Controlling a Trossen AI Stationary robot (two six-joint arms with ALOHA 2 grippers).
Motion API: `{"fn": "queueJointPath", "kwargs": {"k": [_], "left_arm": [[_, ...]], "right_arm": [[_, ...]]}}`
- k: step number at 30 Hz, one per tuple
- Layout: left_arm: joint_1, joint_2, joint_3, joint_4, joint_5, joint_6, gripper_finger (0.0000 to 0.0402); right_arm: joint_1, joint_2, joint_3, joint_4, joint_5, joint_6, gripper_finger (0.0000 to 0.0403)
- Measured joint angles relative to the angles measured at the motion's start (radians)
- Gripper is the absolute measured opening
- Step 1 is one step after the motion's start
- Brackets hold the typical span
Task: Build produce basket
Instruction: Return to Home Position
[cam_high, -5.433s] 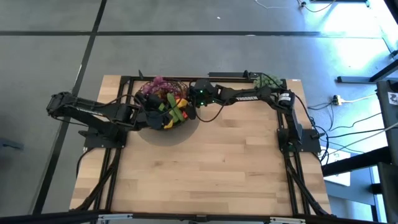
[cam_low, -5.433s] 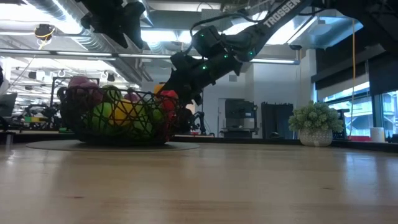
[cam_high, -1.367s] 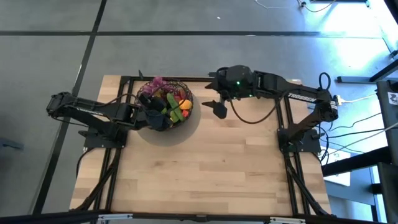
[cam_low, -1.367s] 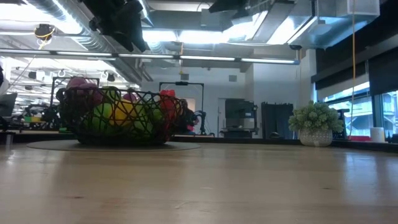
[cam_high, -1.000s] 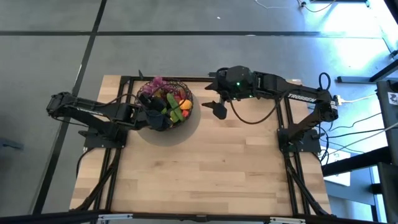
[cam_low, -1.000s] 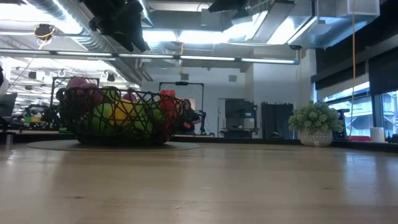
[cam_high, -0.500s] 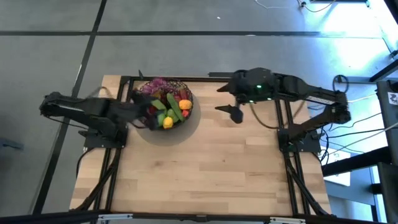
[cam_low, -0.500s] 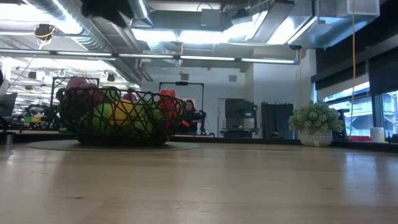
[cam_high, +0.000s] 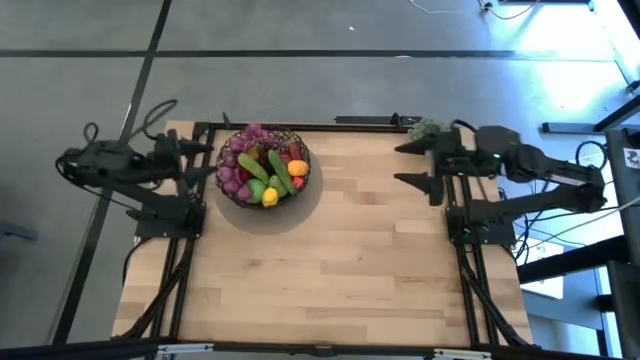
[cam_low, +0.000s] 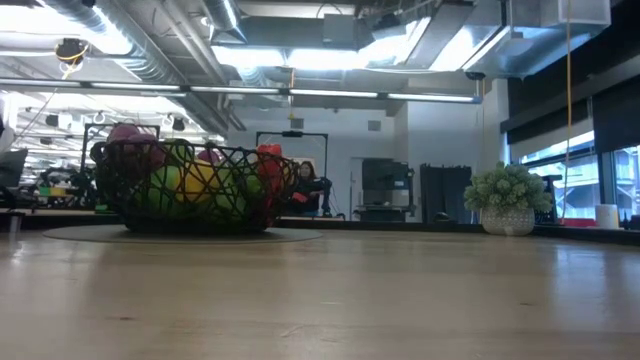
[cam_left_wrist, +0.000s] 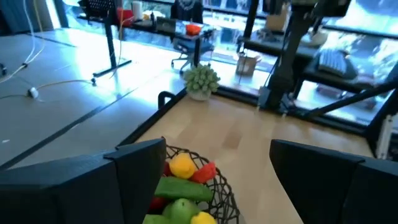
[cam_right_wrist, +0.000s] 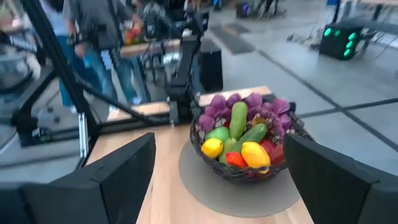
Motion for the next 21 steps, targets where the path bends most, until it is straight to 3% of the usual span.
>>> {"fn": "queueJointPath", "kwargs": {"k": [11,21], "left_arm": [[-0.006,-0.172,-0.012,-0.098,0.051,0.006,0.0279],[-0.005,-0.372,-0.213,-0.007,0.051,0.028,0.0279]], "right_arm": [[0.000,-0.356,-0.312,0.134,0.058,0.028,0.0342],[0.000,-0.629,-0.518,0.181,0.071,0.066,0.0342]]}}
